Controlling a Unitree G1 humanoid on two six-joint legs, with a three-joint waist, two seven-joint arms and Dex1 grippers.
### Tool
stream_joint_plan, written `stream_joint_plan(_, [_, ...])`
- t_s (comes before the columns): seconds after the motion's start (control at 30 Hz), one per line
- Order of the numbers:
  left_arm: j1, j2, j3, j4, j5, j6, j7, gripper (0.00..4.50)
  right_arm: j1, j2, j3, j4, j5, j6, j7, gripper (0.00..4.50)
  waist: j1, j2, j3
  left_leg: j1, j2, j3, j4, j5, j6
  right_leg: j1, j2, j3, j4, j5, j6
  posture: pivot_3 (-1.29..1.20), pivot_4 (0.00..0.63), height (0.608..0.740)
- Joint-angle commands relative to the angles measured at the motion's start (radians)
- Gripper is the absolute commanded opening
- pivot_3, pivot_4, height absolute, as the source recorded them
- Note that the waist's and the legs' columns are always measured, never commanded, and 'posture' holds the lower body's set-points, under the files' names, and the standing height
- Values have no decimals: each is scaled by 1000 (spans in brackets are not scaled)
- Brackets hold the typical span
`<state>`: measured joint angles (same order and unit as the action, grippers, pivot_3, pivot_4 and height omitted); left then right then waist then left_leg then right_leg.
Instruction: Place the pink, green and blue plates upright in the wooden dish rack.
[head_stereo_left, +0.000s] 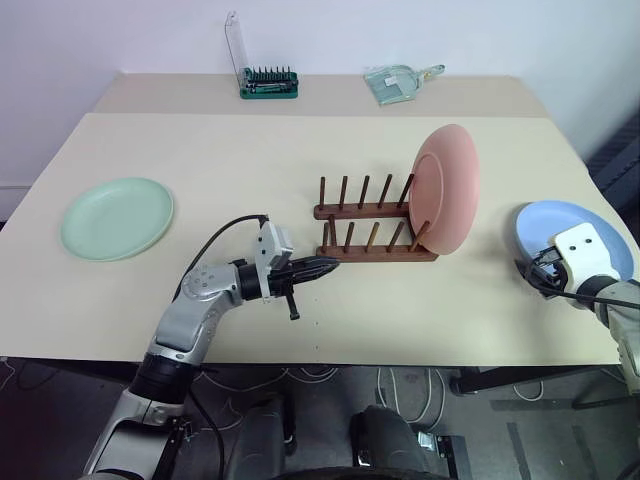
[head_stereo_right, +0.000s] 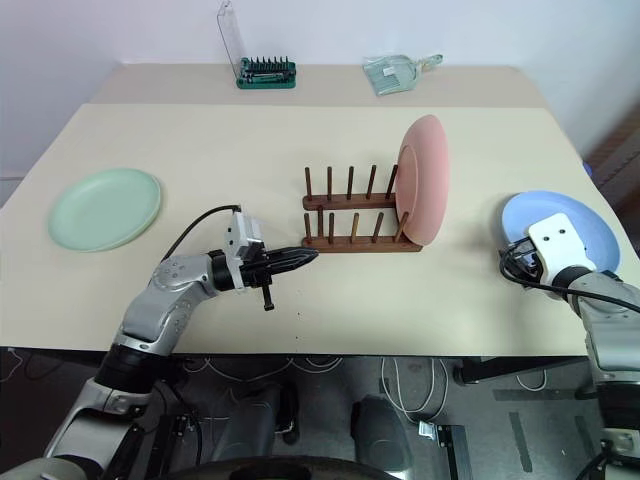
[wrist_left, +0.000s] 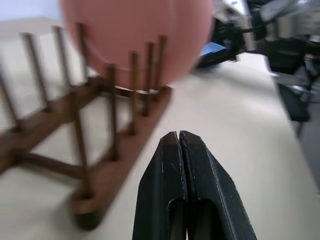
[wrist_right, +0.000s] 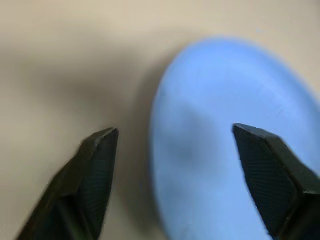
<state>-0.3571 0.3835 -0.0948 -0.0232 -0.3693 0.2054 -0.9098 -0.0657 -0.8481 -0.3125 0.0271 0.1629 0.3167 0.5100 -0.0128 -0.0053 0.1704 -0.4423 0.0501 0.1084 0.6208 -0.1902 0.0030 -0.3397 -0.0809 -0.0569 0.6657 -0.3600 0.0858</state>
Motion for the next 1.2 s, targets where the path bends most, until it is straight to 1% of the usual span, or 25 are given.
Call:
stream_joint_plan(0.03, [-4, 43, 157, -36, -20, 27, 121, 894, 29, -37, -105, -148, 28, -40, 39, 3612, 0, 0, 0, 0, 0, 0, 0, 0, 0, 0, 0, 0, 0, 0, 0, 0, 150, 732])
stream_joint_plan(0.07, [-3, 54, 198, -43, -27, 36, 157, 1352, 18, -40, -129, -174, 45, -35, 46, 3612, 0, 0, 0, 0, 0, 0, 0, 0, 0, 0, 0, 0, 0, 0, 0, 0, 150, 732])
stream_joint_plan(0.1, [-7, 69, 232, -46, -8, 34, 204, 2004, -1, -44, -149, -199, 66, -41, 56, 3612, 0, 0, 0, 0, 0, 0, 0, 0, 0, 0, 0, 0, 0, 0, 0, 0, 150, 732])
stream_joint_plan(0.13, [-14, 80, 266, -48, 0, 39, 242, 2385, -27, -46, -164, -221, 89, -36, 65, 3612, 0, -1, 0, 0, 0, 0, 0, 0, 0, 0, -1, 0, 0, 0, 0, 0, 150, 732])
stream_joint_plan(0.17, [-18, 88, 284, -50, 6, 41, 268, 2997, -44, -47, -172, -235, 103, -32, 72, 3612, -1, -1, 1, 0, 0, 0, 0, 0, 0, 0, -1, 0, 0, 0, 1, 0, 150, 732])
stream_joint_plan(0.2, [-27, 95, 305, -47, 12, 42, 299, 3399, -70, -52, -172, -247, 112, -33, 78, 3612, -1, -1, 1, 0, 0, 0, 0, 0, 0, 0, -1, 0, 0, 1, 1, 0, 150, 732])
stream_joint_plan(0.27, [-73, 102, 369, -13, 34, 69, 422, 4420, -167, -50, -152, -289, 163, -36, 97, 3612, 0, -1, 1, 0, 0, 0, 0, 0, 0, 0, -1, 0, 0, 1, 1, 0, 150, 732])
stream_joint_plan(0.3, [-89, 103, 390, -2, 38, 79, 464, 4467, -201, -47, -144, -304, 184, -33, 106, 3612, 0, -2, 1, 0, 0, 0, 0, 0, 0, 0, -1, 0, 0, 1, 1, 0, 150, 732])
stream_joint_plan(0.37, [-135, 113, 442, 34, 82, 127, 606, 4467, -303, -33, -96, -371, 268, -1, 139, 3612, -1, -2, 2, 0, 0, -1, 1, 0, 0, 0, 0, 0, 1, 1, 1, 0, 150, 732])
stream_joint_plan(0.47, [-185, 134, 502, 109, 160, 233, 810, 4467, -410, -7, -14, -468, 394, 67, 185, 3612, -3, -4, 3, 0, 0, -1, -1, 0, 0, -1, 0, 0, 1, 1, 1, 0, 150, 732])
stream_joint_plan(0.57, [-187, 140, 534, 145, 185, 294, 905, 4467, -452, 20, 84, -557, 492, 143, 224, 3612, -1, -6, 4, 0, 0, -1, -1, 0, 0, 0, -1, 0, 0, 1, 1, 0, 150, 732])
stream_joint_plan(0.63, [-176, 145, 536, 151, 207, 311, 940, 4467, -477, 56, 156, -589, 516, 170, 226, 3612, 3, -9, 5, -1, 0, -1, 0, 0, 0, 0, -1, 0, 0, 1, 1, 0, 150, 732])
stream_joint_plan(0.7, [-168, 144, 559, 163, 217, 348, 989, 4467, -488, 118, 235, -605, 523, 189, 214, 3612, 4, -12, 5, -2, -1, -1, 1, 0, 1, -1, -2, -1, 0, 1, 1, 0, 150, 732])
stream_joint_plan(0.77, [-166, 144, 573, 172, 217, 364, 1014, 4467, -488, 149, 271, -610, 517, 199, 211, 3612, 3, -16, 6, -2, 0, -1, 1, 0, 1, -1, -2, -1, 1, 1, 1, 0, 150, 732])
stream_joint_plan(0.9, [-170, 130, 640, 191, 184, 513, 1077, 4467, -425, 229, 378, -596, 469, 193, 201, 3612, 1, -18, 5, -2, -1, -1, 1, 0, 0, -1, -2, -1, 1, 1, 1, 0, 150, 732])
stream_joint_plan(1.03, [-175, 102, 693, 179, 157, 605, 1122, 4467, -377, 262, 398, -566, 431, 179, 197, 3612, 1, -18, 5, -2, -1, -1, 1, 0, 0, -1, -2, -1, 1, 1, 1, 0, 150, 732])
stream_joint_plan(1.2, [-194, 56, 752, 162, 134, 665, 1187, 4467, -342, 282, 404, -558, 408, 180, 196, 3612, 1, -20, 5, -2, -1, -1, 1, 0, 0, -1, -2, -1, 2, 1, 1, 0, 150, 732])
